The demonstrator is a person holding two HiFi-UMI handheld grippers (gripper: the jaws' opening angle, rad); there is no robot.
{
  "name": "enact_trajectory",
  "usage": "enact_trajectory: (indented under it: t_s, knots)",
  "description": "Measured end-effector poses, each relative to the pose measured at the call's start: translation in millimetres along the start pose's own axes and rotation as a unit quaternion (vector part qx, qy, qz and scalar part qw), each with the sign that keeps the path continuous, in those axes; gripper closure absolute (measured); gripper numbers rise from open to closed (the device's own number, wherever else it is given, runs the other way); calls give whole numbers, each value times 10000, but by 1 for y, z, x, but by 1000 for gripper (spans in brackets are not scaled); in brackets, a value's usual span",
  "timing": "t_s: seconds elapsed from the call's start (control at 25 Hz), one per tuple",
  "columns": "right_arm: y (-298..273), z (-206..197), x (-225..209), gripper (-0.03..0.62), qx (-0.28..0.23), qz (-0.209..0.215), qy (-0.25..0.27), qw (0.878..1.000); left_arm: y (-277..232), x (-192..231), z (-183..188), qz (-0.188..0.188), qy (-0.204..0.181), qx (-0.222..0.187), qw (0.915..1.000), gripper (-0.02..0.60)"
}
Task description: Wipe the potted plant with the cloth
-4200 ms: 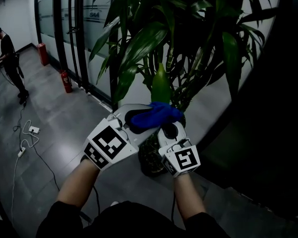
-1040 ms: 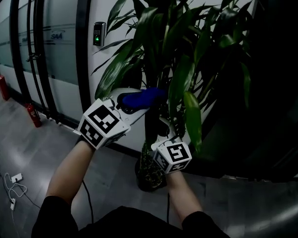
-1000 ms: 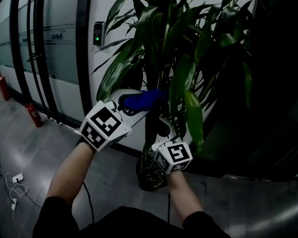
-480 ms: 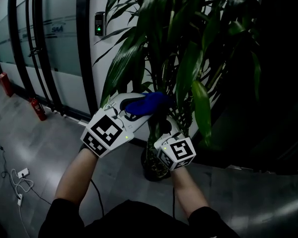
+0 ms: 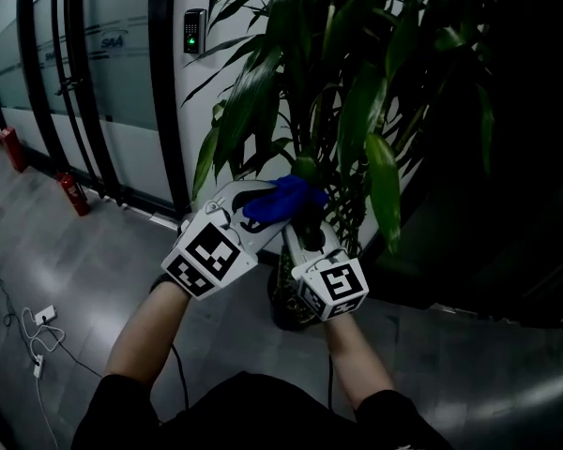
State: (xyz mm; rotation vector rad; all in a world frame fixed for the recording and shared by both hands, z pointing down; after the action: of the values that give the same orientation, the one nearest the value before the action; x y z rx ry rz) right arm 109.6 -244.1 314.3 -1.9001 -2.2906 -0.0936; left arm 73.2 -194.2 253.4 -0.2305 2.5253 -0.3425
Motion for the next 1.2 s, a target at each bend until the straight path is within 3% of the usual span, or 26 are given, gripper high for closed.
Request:
enact_trajectory:
  t_s: [0.36,0.48,0.64,0.8,0.92,1.08,1.2]
  knots:
    - [13,-19,4,591,158,22,-144,9998,-4,-27,-10,-48,110,192,9997,426]
    - [19,-23,5,591,163,51,-212,9996,-3,-31,-14,-124,490,-22,9987,426]
    - [27,-31,0,591,86,74,-520,9986,-7,-34,-22,-401,1194,-401,9912,426]
    - [34,-49,-3,591,205,103,-649,9976,-10,-49,-38,-437,1491,-541,9864,426]
    - [37,-63,1,591,270,174,-780,9964,-2,-55,-61,-377,2104,-783,9737,426]
    - [34,-76,1,591,360,306,-838,9954,10,-49,-81,-251,3035,-1251,9443,426]
    - [32,-79,2,591,372,418,-875,9946,18,-49,-82,-176,3101,-1394,9403,426]
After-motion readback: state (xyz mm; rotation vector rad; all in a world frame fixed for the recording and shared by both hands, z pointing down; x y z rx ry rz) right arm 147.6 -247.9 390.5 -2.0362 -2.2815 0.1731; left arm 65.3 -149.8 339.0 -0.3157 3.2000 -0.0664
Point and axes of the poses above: the fingertips, and each gripper's own axes: y backward along the fingers, x to its left, z out of its top, the point moved 4 cm from there along y, backward along the fingers, and after that the axes turned 14 degrees about x, right-handed, at the moved point
